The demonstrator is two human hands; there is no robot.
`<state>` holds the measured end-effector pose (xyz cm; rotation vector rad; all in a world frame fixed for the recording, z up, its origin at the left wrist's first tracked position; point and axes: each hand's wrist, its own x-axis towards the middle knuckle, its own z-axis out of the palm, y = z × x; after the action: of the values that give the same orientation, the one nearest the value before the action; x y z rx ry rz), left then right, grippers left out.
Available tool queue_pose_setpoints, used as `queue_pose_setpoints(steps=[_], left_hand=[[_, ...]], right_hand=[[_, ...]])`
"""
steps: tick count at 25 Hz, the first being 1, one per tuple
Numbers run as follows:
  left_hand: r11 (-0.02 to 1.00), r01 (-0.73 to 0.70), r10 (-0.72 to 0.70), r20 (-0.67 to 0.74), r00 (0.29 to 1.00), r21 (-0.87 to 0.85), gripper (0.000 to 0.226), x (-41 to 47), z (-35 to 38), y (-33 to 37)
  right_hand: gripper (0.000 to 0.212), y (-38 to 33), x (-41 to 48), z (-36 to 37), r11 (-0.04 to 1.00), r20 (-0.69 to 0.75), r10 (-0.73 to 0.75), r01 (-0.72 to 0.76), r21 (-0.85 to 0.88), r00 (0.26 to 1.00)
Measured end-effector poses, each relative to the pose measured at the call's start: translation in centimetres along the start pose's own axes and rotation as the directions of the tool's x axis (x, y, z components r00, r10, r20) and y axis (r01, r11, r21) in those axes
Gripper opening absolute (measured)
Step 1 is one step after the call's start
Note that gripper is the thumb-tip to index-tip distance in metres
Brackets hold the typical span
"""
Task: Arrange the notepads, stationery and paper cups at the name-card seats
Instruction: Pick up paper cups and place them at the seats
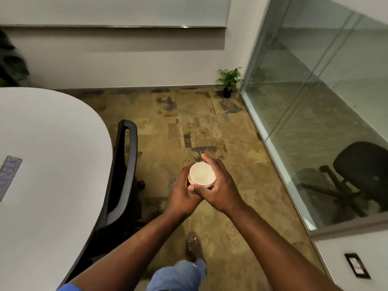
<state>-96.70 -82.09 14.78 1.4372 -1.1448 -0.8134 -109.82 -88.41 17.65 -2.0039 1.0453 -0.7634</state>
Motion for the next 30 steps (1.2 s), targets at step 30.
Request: queue_pose_setpoints(steps=[30], left_hand=[[0.942, 0.308, -0.049, -0.854, 0.518, 0.133, 0.071, 55.8, -10.7, -4.8]], right_hand=[[0.094, 4.1, 69.5, 9.4, 0.807, 0.620, -0.577, 0.489, 0.332, 0.531]])
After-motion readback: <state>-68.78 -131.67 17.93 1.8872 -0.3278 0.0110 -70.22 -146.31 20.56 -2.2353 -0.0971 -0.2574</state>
